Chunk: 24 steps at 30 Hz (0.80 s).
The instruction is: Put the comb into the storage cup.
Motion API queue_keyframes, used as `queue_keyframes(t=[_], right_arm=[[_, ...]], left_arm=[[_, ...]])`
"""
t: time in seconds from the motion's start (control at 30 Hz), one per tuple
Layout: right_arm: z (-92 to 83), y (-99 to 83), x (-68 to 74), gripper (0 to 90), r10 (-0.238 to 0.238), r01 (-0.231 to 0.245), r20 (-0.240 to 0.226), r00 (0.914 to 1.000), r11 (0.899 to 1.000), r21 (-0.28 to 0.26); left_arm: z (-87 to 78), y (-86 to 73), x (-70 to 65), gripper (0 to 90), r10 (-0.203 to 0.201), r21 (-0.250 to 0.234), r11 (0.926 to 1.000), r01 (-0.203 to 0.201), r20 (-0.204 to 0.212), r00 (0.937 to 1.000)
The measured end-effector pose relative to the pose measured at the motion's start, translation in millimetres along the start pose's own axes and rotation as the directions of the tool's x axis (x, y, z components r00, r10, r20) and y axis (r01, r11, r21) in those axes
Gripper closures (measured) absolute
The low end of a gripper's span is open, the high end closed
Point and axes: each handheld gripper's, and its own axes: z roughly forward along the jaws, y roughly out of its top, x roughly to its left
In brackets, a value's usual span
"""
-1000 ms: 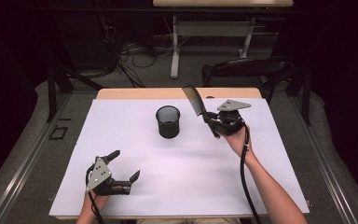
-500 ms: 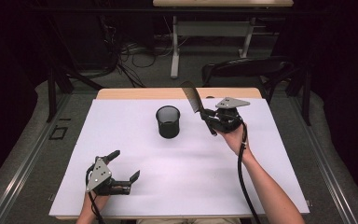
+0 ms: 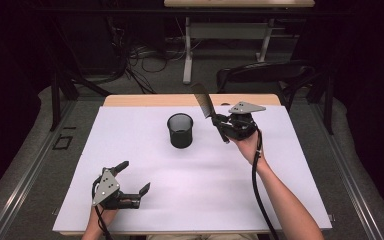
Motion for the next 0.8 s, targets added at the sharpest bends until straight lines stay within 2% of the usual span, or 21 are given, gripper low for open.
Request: queue_keyframes(t=[0.8], right_arm=[[11.4,14.9,5.8,72.6,-0.008,0.008,-0.012,0.9999,1.0,-0.025]], left_arm=[[-0.4,0.0,0.1,1.3,-0.001,-0.001,1.0,0.001,-0.003,1.0]])
